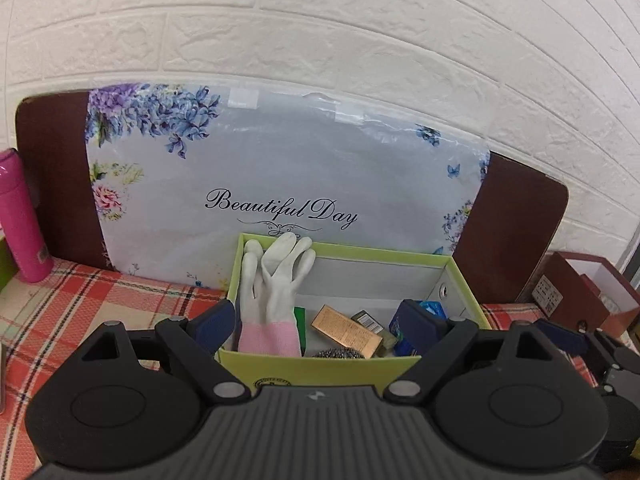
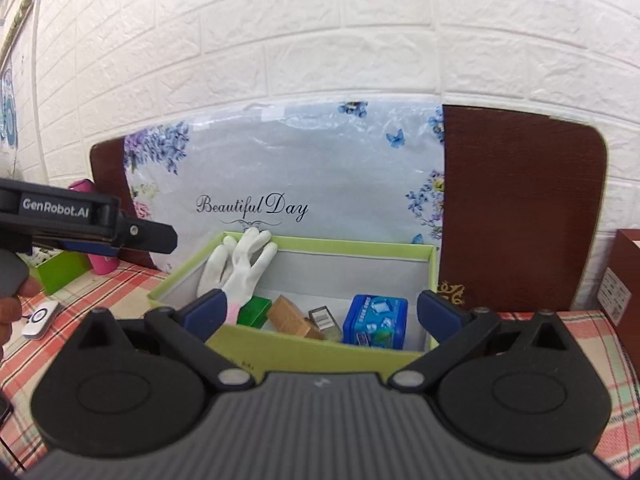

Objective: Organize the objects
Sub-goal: 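Place the tan box and white glove into the lime-green box, then return both tools to the table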

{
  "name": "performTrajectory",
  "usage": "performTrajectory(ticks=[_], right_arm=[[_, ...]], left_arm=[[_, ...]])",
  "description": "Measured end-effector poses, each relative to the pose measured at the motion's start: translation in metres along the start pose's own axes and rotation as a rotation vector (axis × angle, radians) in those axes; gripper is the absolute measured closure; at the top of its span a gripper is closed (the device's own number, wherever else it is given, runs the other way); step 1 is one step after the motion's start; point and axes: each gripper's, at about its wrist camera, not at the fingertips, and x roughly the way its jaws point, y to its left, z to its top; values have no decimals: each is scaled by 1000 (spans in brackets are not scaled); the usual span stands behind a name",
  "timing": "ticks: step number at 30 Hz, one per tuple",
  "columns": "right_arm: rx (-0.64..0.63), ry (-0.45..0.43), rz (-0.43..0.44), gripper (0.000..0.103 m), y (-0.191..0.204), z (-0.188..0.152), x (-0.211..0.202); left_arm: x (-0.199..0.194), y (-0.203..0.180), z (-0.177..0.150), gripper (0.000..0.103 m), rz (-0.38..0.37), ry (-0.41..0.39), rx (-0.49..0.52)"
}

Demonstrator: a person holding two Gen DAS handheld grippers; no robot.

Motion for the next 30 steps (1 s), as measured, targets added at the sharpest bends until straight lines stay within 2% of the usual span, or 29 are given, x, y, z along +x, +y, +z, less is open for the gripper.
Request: performTrajectory(ticks=[8, 15, 24, 30], right_arm=[[7, -17, -14, 0, 9, -36, -71], [39, 4, -40, 0, 11, -71, -113], [82, 58, -76, 0, 12, -105, -137], [126, 91, -69, 0, 10, -119, -146]], left_arm=[[-44, -23, -45, 11, 11, 13, 53], [-65, -40, -80, 11, 37, 31, 90], [-72, -42, -115, 11, 43, 103, 87], [-80, -34, -133, 11, 38, 135, 83]])
